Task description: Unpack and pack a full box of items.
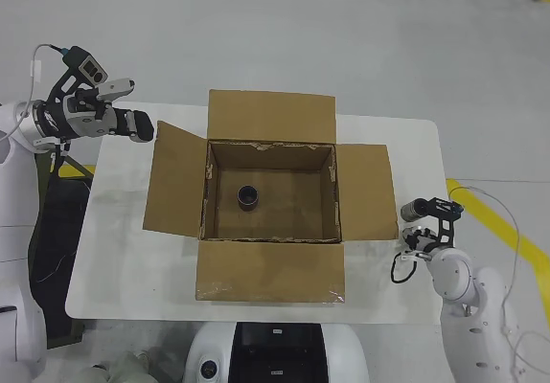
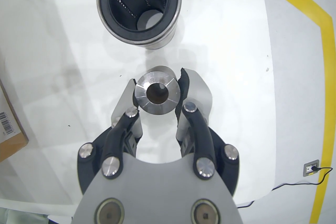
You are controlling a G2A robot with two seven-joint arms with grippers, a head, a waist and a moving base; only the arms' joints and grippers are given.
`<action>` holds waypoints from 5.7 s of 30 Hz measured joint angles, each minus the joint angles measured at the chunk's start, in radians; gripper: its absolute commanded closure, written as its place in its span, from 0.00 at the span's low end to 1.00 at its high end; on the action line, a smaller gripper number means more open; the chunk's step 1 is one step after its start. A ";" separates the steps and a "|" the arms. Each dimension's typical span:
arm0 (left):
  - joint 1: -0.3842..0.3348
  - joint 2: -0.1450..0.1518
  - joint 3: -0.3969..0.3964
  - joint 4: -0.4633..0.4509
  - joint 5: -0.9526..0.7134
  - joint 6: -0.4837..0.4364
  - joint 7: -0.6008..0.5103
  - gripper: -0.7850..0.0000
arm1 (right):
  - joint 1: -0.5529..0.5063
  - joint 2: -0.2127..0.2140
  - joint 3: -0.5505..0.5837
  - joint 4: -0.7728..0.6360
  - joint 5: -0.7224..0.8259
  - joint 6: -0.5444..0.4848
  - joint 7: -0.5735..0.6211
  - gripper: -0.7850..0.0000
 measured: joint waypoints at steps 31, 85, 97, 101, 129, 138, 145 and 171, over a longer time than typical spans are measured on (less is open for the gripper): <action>0.000 0.000 0.000 0.000 0.000 0.000 0.000 0.00 | -0.196 0.015 0.005 -0.274 0.097 -0.060 -0.076 1.00; 0.000 0.000 0.000 0.000 0.000 0.000 0.000 0.00 | 0.286 -0.009 -0.590 -0.363 -0.051 -0.056 0.019 1.00; 0.000 0.000 0.000 0.000 0.000 0.000 0.000 0.00 | 0.438 -0.047 -0.714 -0.106 -0.016 0.037 0.073 1.00; 0.000 0.000 0.000 0.000 0.000 0.000 0.000 0.00 | 0.482 -0.060 -0.741 -0.023 0.010 0.054 0.074 1.00; 0.000 0.000 0.000 0.000 0.000 0.000 0.000 0.00 | 0.645 -0.131 -0.828 0.356 0.105 0.087 0.038 0.80; 0.000 0.000 0.000 0.000 0.000 0.000 0.000 0.00 | 0.652 -0.142 -0.835 0.393 0.109 0.082 0.033 0.59; 0.000 0.000 0.000 0.000 0.000 0.000 0.000 0.00 | 0.651 -0.149 -0.845 0.400 0.098 0.079 0.039 0.55; 0.000 0.000 0.000 0.000 0.000 0.000 0.000 0.00 | 0.441 -0.100 -0.682 -0.066 -0.017 0.047 0.077 0.53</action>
